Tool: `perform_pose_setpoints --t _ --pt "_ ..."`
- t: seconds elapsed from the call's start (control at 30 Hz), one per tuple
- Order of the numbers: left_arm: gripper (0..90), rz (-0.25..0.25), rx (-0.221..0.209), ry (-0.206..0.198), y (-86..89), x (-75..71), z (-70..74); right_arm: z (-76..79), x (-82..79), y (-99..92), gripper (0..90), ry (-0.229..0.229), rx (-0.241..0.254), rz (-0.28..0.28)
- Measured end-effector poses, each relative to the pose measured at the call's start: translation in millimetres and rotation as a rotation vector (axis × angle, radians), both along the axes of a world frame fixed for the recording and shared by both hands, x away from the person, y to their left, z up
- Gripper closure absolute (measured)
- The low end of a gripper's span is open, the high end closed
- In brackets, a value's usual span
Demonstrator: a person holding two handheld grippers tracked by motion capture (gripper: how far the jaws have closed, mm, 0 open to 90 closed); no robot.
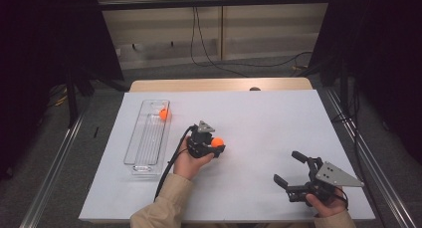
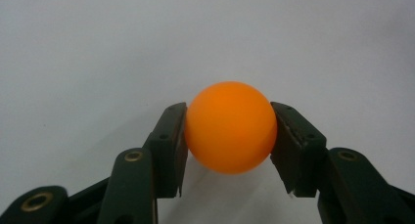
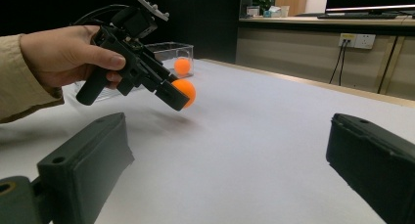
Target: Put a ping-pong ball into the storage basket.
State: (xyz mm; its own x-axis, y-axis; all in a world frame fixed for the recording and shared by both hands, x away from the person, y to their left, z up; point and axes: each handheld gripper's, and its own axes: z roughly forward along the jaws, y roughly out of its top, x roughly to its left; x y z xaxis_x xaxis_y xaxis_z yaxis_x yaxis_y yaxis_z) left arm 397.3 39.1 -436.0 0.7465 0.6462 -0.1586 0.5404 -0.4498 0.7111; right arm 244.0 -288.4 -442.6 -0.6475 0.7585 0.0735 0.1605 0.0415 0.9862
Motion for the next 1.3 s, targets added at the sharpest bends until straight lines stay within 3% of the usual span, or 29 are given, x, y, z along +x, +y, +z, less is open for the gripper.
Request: perform_pose_setpoints --t 1.3 --pt "50.9 0.007 -0.005 0.016 13.5 -0.4 8.7 -0.1 -0.1 0.7 1.4 -0.005 -0.001 0.004"
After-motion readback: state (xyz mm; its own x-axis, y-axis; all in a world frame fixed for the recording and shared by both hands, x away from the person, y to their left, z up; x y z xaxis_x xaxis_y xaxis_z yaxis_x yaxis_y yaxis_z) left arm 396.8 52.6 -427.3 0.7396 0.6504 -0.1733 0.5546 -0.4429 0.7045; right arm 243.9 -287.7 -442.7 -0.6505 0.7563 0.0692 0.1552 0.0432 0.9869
